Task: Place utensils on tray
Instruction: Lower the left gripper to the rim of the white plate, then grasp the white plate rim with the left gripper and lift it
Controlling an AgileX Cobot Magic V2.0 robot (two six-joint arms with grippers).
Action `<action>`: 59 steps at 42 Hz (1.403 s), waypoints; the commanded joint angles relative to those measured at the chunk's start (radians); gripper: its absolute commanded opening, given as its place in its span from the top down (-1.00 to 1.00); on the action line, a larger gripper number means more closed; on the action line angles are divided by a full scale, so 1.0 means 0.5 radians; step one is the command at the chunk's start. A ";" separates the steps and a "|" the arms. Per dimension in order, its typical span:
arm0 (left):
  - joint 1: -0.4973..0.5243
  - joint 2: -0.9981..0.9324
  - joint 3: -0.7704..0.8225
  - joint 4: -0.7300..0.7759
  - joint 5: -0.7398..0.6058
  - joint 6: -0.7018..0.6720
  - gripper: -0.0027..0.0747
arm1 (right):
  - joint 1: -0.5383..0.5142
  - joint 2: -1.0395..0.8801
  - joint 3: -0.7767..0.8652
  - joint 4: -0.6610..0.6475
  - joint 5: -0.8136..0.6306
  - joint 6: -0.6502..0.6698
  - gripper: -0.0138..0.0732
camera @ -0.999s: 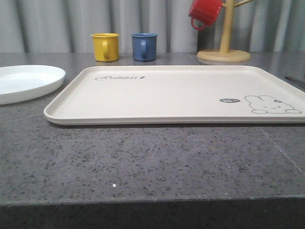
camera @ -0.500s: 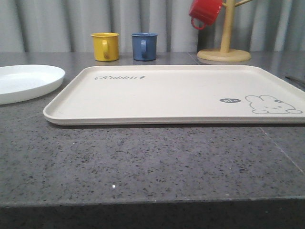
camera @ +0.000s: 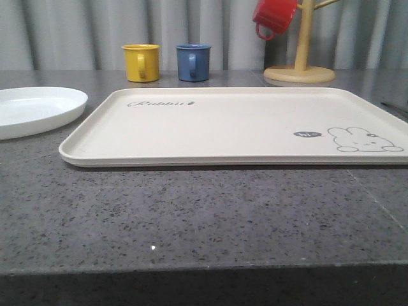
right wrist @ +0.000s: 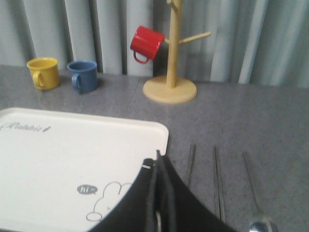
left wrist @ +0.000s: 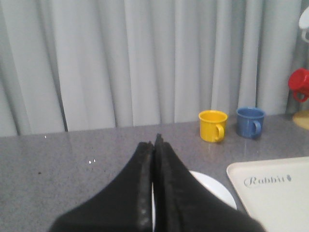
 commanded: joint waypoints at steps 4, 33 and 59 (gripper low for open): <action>0.000 0.195 -0.060 -0.019 -0.001 -0.027 0.98 | -0.003 0.269 -0.074 0.006 -0.012 -0.011 0.84; 0.000 0.797 -0.083 0.095 0.121 -0.016 -0.40 | -0.003 0.808 -0.074 0.006 0.119 -0.011 -0.35; 0.560 2.166 -0.874 -0.893 0.705 0.713 -0.40 | -0.003 0.808 -0.074 0.006 0.119 -0.011 -0.35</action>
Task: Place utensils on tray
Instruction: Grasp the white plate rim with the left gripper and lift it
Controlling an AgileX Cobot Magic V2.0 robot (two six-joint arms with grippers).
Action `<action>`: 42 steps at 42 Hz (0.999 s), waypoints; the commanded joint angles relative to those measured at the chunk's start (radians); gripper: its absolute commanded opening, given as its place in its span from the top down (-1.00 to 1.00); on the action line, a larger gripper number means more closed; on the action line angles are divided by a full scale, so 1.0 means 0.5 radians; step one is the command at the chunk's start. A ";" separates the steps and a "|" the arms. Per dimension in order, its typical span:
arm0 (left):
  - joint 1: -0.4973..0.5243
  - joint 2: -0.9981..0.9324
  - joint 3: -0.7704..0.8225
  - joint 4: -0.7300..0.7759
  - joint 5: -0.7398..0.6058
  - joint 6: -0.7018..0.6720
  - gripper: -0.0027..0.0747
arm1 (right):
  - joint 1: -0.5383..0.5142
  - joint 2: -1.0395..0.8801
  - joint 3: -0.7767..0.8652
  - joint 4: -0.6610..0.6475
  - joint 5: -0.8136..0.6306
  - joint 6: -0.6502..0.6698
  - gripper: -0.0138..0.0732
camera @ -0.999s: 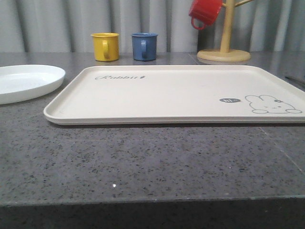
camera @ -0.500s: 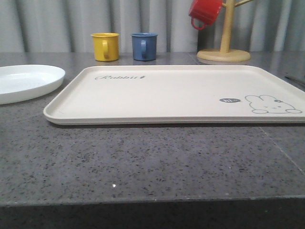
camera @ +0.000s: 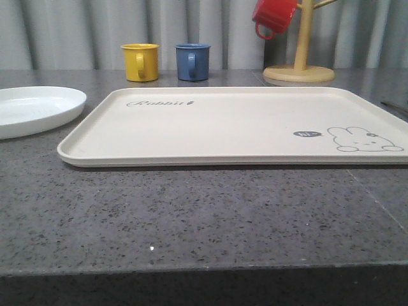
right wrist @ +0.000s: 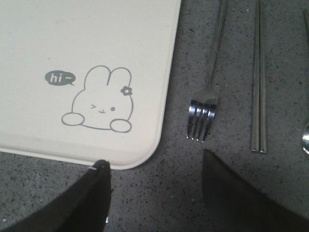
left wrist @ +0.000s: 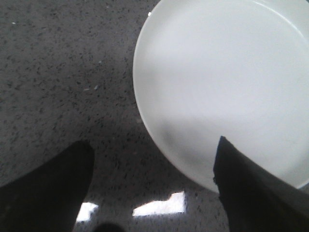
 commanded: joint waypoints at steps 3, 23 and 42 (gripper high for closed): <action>0.055 0.171 -0.154 -0.386 -0.039 0.212 -0.40 | -0.003 -0.003 -0.066 0.006 -0.110 -0.011 -0.35; 0.042 0.422 -0.253 -0.457 -0.085 0.243 0.12 | -0.003 -0.003 -0.066 0.006 -0.110 -0.011 -0.35; 0.049 0.409 -0.382 -0.433 0.031 0.246 0.98 | -0.003 -0.003 -0.066 0.006 -0.110 -0.011 -0.35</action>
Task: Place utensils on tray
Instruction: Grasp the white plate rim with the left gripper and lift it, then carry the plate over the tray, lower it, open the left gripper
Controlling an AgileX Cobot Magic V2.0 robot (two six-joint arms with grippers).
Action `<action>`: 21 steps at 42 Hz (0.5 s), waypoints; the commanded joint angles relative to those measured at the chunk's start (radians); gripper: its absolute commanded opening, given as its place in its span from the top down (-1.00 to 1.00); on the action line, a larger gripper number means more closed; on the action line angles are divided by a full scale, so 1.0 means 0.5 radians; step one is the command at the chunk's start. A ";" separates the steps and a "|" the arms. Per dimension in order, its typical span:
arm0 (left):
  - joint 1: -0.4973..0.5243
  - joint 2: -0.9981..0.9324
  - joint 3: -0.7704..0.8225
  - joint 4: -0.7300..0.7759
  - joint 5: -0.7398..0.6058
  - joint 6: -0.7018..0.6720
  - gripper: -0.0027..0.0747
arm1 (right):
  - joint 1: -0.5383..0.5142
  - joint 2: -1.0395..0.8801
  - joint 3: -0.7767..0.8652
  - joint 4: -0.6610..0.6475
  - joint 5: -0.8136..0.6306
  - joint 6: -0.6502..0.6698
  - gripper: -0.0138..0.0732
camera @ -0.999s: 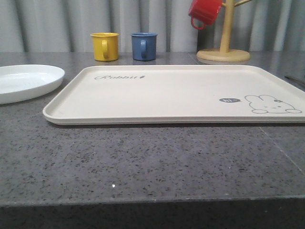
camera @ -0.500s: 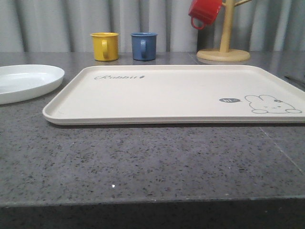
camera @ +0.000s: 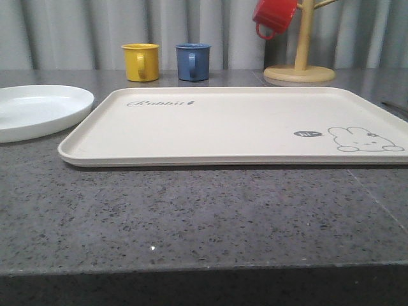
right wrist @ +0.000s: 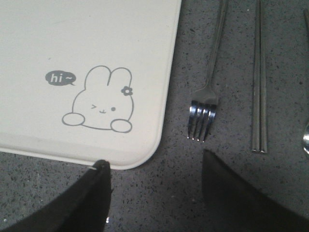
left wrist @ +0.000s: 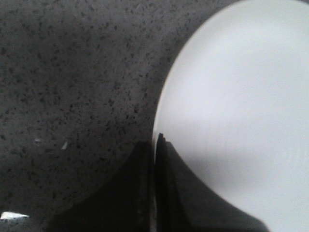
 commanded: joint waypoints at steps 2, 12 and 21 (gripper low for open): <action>0.000 -0.115 -0.210 -0.064 0.100 0.011 0.98 | -0.003 -0.003 -0.066 0.006 -0.110 -0.015 -0.35; -0.119 -0.168 -0.496 -0.227 0.384 0.011 0.98 | -0.003 -0.003 -0.066 0.006 -0.110 -0.015 -0.35; -0.443 -0.143 -0.517 -0.223 0.374 0.011 0.98 | -0.003 -0.003 -0.066 0.006 -0.110 -0.015 -0.35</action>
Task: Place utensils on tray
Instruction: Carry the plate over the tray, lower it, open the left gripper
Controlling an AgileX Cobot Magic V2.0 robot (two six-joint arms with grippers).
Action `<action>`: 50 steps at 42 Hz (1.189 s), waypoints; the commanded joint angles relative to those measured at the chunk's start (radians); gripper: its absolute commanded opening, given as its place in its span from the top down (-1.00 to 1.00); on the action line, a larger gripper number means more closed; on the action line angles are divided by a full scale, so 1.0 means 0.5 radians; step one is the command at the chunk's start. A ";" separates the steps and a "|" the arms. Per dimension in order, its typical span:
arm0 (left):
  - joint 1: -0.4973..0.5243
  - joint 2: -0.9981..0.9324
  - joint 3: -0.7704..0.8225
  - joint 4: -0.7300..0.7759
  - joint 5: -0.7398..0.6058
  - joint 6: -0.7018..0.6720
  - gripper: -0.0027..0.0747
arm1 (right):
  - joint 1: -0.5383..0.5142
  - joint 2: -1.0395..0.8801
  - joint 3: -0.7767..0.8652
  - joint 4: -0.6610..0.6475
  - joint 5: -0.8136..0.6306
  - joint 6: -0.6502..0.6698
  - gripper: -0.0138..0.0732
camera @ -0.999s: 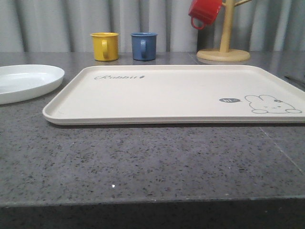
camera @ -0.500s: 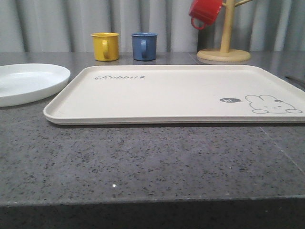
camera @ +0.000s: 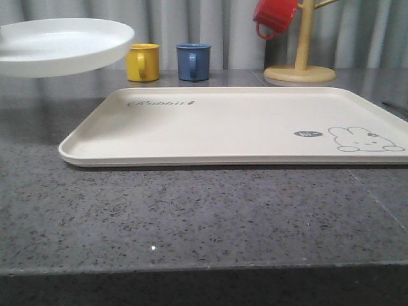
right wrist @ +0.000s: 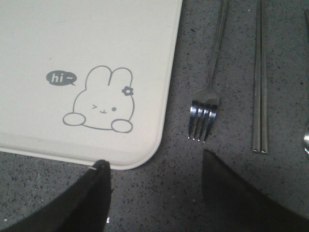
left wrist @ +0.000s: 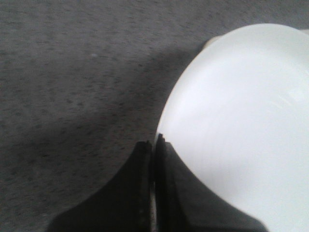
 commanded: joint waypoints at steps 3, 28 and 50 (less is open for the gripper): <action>-0.240 -0.031 -0.068 -0.105 -0.033 0.003 0.98 | -0.003 -0.003 -0.066 0.006 -0.110 -0.015 -0.35; -0.706 0.309 -0.071 -0.146 -0.443 0.003 0.98 | -0.003 -0.003 -0.066 0.006 -0.110 -0.015 -0.35; -0.706 0.330 -0.087 -0.098 -0.302 -0.020 0.08 | -0.003 -0.003 -0.066 0.006 -0.110 -0.015 -0.35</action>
